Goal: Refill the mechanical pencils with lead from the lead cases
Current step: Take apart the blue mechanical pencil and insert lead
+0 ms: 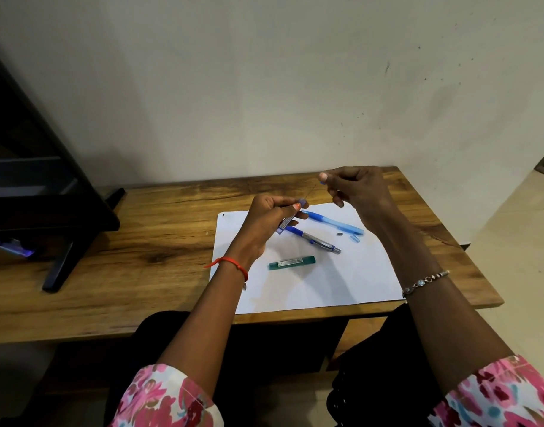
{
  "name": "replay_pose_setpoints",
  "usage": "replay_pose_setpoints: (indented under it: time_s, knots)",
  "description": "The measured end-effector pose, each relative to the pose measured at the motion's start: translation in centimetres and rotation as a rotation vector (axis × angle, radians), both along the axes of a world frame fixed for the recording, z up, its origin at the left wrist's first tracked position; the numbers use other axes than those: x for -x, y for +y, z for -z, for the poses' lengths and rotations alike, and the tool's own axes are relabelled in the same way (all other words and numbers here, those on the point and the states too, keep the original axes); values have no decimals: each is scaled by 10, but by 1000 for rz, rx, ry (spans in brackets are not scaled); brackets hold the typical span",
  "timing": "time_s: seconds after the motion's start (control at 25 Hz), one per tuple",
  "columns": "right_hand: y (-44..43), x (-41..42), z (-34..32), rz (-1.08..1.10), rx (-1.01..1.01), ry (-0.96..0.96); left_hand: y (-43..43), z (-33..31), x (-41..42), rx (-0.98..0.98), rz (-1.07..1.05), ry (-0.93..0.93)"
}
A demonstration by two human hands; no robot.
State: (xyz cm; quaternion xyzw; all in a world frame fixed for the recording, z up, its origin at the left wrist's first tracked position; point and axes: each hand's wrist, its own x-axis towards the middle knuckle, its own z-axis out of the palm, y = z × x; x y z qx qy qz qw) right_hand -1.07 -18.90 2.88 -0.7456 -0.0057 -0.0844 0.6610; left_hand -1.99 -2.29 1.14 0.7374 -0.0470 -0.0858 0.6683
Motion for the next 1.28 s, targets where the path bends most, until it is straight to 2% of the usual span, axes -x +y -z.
replay_pose_setpoints:
  time_s: [0.2,0.44,0.96,1.28]
  knots:
    - [4,0,4,-95,172,18,1,1,-2,-23,-3,3]
    - [10,2,5,-155,258,43,3,3,-1,-14,9,-14]
    - [8,2,3,-210,258,51,-1,2,-1,-49,19,-16]
    - [8,5,1,-250,348,41,1,4,0,-86,37,-56]
